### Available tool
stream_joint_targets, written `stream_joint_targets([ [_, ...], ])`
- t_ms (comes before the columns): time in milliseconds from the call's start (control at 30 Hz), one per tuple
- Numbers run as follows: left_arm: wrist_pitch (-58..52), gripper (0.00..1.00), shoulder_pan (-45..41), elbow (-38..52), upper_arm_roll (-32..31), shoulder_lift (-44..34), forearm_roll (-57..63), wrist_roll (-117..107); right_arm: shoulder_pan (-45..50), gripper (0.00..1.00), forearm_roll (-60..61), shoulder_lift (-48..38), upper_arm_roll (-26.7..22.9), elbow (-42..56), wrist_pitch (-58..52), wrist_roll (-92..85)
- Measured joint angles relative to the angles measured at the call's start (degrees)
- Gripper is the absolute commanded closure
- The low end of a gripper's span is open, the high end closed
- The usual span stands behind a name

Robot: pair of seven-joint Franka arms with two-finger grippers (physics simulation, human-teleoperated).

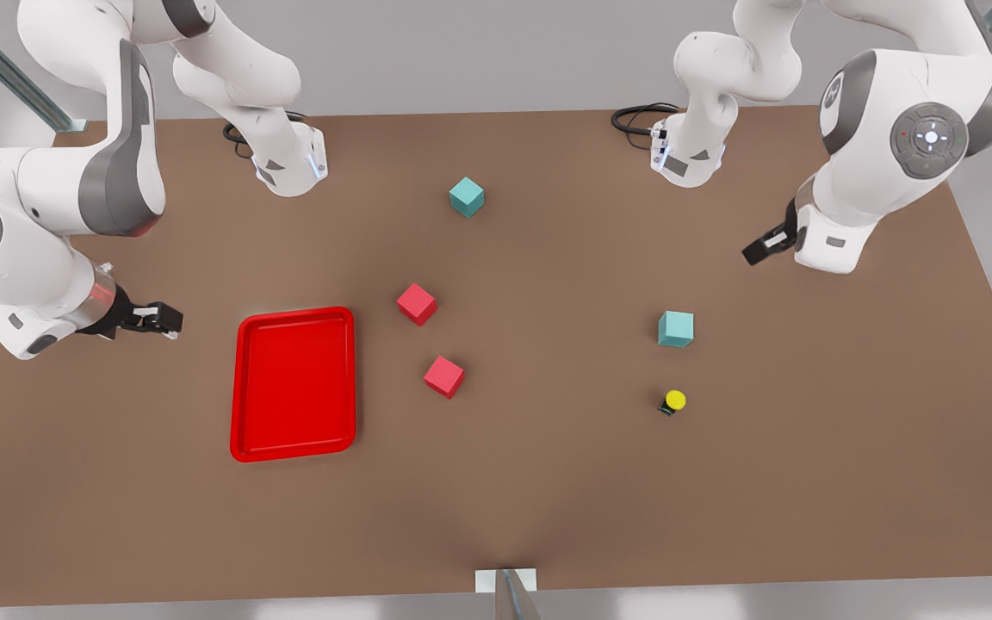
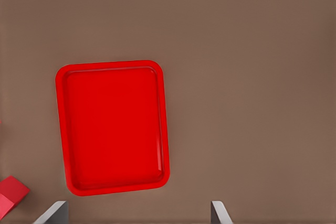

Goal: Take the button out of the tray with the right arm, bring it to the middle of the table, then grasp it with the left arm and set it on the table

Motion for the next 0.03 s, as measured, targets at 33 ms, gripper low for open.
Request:
stream_joint_targets([
  [33, 0.0, 0.00, -0.4, 0.2, 0.0, 0.5, 0.0, 2.5, 0.0, 0.00, 0.0, 0.0, 0.0, 0.0, 0.0, 0.0],
])
